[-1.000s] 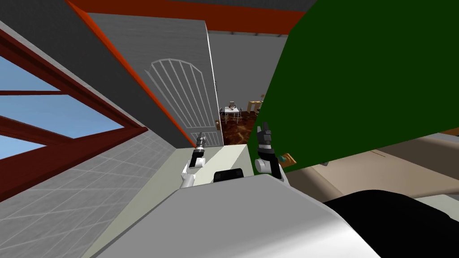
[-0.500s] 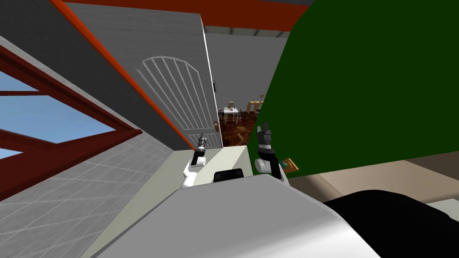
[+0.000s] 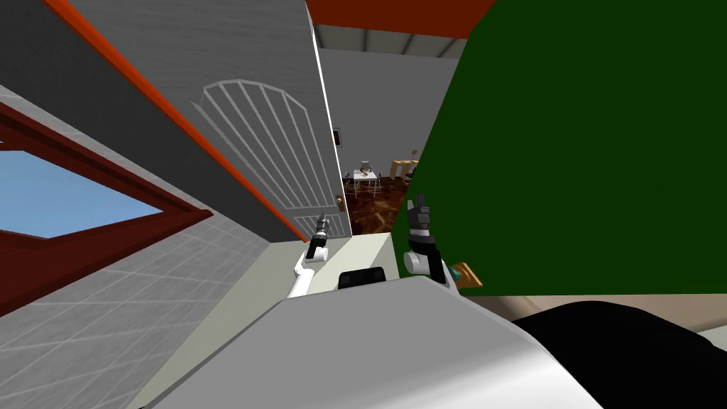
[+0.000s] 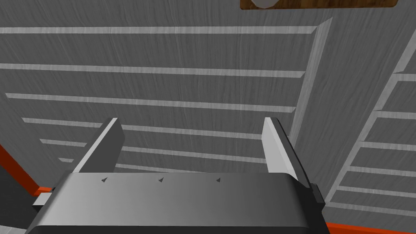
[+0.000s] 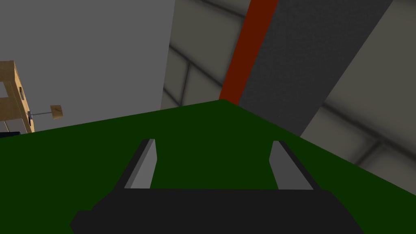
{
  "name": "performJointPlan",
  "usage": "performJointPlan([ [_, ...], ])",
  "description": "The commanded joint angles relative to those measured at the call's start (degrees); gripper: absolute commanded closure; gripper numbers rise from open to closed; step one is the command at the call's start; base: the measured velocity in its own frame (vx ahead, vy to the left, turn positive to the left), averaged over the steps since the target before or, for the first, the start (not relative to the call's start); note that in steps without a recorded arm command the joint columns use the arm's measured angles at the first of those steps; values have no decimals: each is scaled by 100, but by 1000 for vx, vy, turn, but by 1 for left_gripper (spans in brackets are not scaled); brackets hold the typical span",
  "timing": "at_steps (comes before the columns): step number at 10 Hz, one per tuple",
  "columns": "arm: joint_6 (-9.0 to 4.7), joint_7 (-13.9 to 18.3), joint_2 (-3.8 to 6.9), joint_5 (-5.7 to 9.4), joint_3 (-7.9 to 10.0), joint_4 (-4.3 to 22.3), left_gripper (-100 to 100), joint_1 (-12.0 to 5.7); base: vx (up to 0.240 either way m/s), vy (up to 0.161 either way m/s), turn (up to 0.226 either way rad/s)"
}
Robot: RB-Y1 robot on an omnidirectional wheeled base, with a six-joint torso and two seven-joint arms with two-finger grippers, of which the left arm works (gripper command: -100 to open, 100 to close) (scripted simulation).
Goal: Pull the door open
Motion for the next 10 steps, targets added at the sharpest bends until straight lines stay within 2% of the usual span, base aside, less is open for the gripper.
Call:
performJointPlan([
  [1, 35, 16, 5, 14, 7, 172, -100, -92, 89, -27, -18],
  [4, 115, 41, 0, 40, 20, 536, -100, -292, 111, -20, -20],
  [8, 239, 80, -14, 81, 41, 1097, -100, -599, 170, -19, -22],
  [9, 257, 86, -17, 87, 44, 1178, -100, -644, 159, -48, -17],
  [10, 237, 76, -17, 82, 48, 1149, -100, -639, 65, -21, 0],
])
